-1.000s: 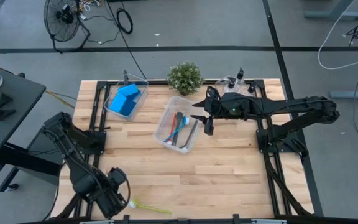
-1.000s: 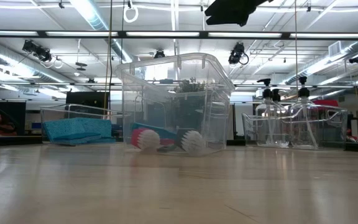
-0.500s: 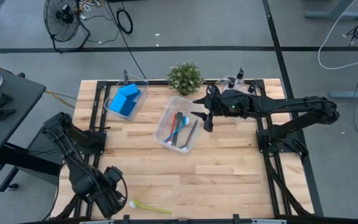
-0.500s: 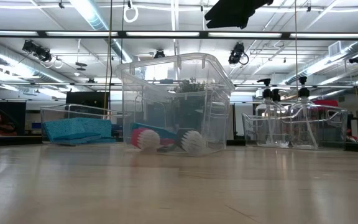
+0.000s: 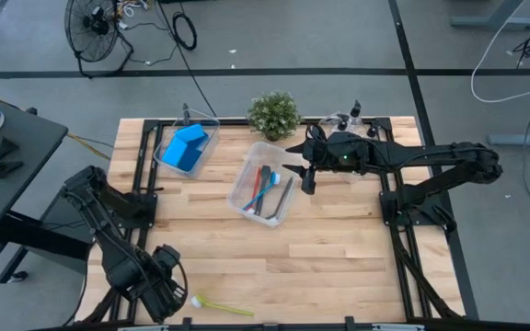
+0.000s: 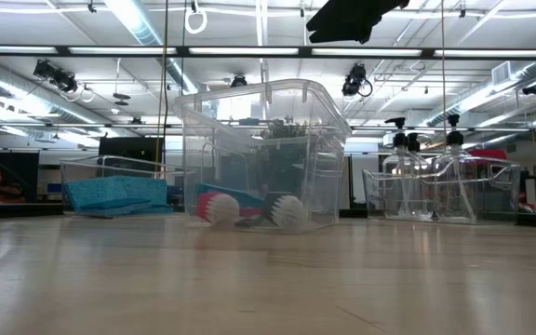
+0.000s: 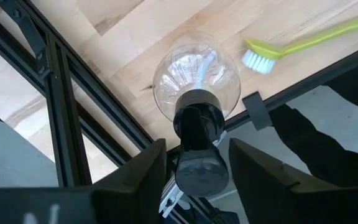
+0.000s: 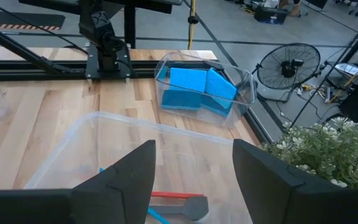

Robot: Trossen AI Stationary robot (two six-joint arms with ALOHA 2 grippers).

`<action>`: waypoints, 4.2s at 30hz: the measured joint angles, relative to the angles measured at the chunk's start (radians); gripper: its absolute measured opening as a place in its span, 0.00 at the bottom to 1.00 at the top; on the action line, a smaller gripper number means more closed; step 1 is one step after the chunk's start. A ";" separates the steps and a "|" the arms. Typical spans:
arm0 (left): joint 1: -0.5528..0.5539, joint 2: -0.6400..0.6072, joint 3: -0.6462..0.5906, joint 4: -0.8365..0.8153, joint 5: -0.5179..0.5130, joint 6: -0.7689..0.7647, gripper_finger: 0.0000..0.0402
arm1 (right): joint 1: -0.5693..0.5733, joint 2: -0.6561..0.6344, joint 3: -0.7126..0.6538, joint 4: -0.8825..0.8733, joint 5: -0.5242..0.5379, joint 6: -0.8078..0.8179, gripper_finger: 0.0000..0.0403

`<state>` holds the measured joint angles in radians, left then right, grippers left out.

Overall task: Pick & Place Kitchen Sink Supplies
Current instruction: Put the black soap dispenser into the right transparent bin

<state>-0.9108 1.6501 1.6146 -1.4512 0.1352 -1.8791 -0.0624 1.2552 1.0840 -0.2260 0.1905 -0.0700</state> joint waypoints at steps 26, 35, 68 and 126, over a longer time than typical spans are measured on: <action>0.010 -0.015 0.000 -0.015 0.028 0.053 0.23 | 0.000 0.000 0.000 0.000 0.000 0.000 0.54; 0.060 -0.097 0.000 -0.074 0.001 0.120 0.23 | 0.000 0.000 0.000 0.001 0.000 -0.021 0.54; 0.514 -0.251 0.003 -0.036 -0.014 0.819 0.23 | 0.001 -0.026 -0.001 0.006 0.001 -0.058 0.54; 1.104 0.022 0.417 0.205 -0.103 1.709 0.23 | -0.104 -0.099 0.000 0.099 -0.233 0.146 0.72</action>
<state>0.1936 1.6717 2.0319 -1.2462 0.0319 -0.1700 -0.1664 1.1565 1.0843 -0.1272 -0.0427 0.0758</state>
